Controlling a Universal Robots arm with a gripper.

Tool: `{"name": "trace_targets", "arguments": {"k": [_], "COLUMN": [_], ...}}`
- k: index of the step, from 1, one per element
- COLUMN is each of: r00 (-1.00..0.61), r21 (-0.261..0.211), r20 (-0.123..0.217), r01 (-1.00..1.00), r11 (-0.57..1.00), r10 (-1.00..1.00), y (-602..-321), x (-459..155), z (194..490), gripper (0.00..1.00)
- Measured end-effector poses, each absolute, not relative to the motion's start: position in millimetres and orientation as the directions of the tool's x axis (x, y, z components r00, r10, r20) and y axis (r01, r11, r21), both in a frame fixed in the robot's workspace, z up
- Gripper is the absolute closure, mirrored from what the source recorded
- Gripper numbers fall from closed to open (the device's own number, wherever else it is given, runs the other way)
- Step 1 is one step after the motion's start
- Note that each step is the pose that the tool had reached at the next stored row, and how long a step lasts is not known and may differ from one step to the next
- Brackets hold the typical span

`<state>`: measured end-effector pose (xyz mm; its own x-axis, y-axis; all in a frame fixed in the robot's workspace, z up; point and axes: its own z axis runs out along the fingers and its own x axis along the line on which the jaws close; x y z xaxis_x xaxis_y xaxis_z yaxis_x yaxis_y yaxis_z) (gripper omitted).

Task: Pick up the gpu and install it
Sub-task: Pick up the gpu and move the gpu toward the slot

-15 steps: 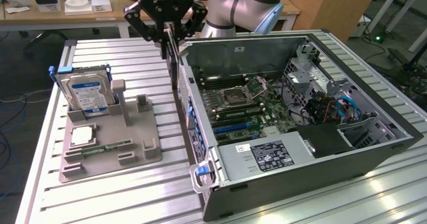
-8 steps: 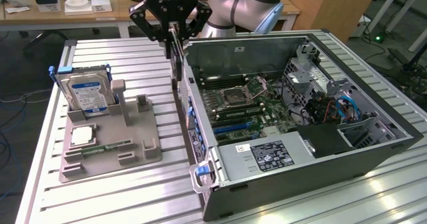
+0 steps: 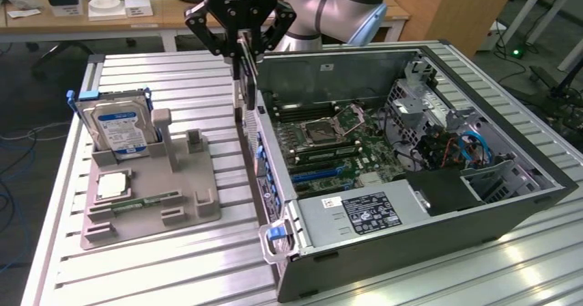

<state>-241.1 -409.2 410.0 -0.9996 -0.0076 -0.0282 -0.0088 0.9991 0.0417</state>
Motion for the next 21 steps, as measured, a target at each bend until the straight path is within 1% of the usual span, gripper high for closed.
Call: {"name": "trace_targets", "arguments": {"k": [21], "r00": [-1.000], "r21": [0.042], "r20": [-0.028], "r01": [-0.009], "r11": [0.999], "r10": [-0.008], "y": [-409.2], "x": [-216.0], "z": [410.0], "gripper": [0.72]}}
